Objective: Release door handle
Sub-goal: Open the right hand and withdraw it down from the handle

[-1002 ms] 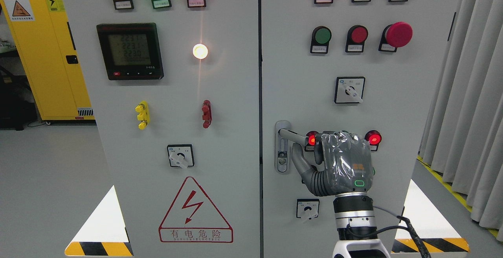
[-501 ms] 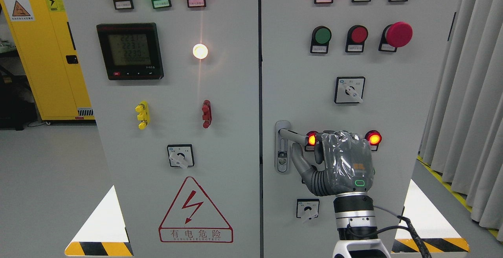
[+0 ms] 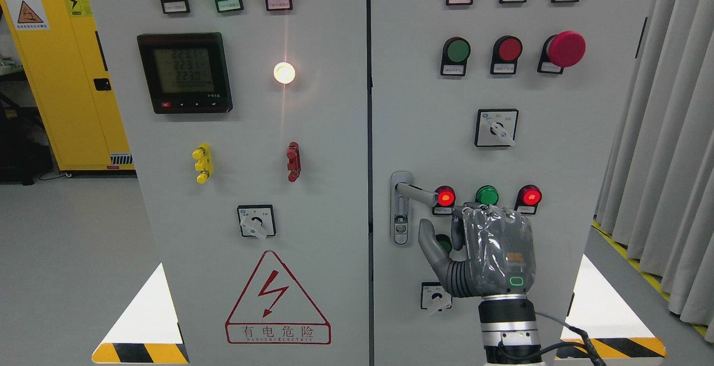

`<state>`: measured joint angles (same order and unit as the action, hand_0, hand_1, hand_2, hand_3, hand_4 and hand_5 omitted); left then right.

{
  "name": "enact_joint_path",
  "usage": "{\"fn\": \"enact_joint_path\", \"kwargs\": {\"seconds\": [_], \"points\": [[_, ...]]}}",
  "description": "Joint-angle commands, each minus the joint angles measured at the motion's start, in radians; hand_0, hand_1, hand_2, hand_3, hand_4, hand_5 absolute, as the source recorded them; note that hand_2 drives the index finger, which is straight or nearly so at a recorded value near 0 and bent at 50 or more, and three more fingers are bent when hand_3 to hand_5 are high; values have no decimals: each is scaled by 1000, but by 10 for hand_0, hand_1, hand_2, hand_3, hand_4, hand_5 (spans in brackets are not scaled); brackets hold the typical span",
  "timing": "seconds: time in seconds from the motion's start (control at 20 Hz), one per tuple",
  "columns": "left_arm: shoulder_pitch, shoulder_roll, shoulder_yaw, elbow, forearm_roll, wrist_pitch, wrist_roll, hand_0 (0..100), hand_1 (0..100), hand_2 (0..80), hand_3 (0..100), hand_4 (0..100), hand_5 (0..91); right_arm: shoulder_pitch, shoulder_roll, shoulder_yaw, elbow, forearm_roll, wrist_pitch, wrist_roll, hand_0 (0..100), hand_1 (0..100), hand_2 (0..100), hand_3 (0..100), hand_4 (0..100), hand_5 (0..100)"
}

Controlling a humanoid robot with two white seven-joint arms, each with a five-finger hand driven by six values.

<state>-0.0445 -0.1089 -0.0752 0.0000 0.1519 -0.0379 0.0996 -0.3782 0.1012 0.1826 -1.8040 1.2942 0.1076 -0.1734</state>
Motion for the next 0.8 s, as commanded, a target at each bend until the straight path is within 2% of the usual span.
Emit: {"fn": "enact_joint_path", "kwargs": {"seconds": [0.0,0.1,0.15,0.2,0.25,0.3,0.35,0.4,0.45,0.55,0.6,0.65,0.75], "points": [[0,0,0,-12,0,0,0,120,556,0,0,0,0,94,-54,-49,-77,-71,-73,-52,408,466,727,1000,949,905],[0,0,0,-12,0,0,0,120,556,0,0,0,0,107,-60,-93,-78,-81,-138,-74,396,470,693,964,927,871],[0,0,0,-12,0,0,0,120,556,0,0,0,0,113,-61,-122,-78,-81,-170,-77,370,478,575,755,769,701],[0,0,0,-12,0,0,0,120,556,0,0,0,0,126,-61,-150,-78,-84,-199,-80,401,482,467,585,622,548],[0,0,0,-12,0,0,0,120,556,0,0,0,0,136,-61,-173,-78,-93,-227,-83,412,482,459,567,611,540],[0,0,0,-12,0,0,0,120,556,0,0,0,0,137,-60,-192,-78,-110,-252,-84,430,481,377,436,510,441],[0,0,0,-12,0,0,0,120,556,0,0,0,0,139,-60,-207,-80,-124,-275,-84,447,479,243,304,369,289],[0,0,0,-12,0,0,0,120,556,0,0,0,0,139,-61,-215,-80,-134,-291,-84,449,477,236,293,362,270],[0,0,0,-14,0,0,0,120,556,0,0,0,0,139,-61,-219,-80,-139,-295,-84,459,474,157,214,275,155],[0,0,0,-12,0,0,0,120,556,0,0,0,0,139,-61,-221,-83,-141,-299,-86,471,469,73,134,170,27],[0,0,0,-12,0,0,0,120,556,0,0,0,0,139,-61,-221,-86,-142,-298,-87,491,458,12,60,66,0],[0,0,0,-12,0,0,0,120,556,0,0,0,0,139,-61,-221,-89,-151,-299,-87,525,439,0,8,0,0],[0,0,0,-12,0,0,0,120,556,0,0,0,0,137,-61,-219,-89,-159,-298,-87,552,424,0,0,0,0]]}}
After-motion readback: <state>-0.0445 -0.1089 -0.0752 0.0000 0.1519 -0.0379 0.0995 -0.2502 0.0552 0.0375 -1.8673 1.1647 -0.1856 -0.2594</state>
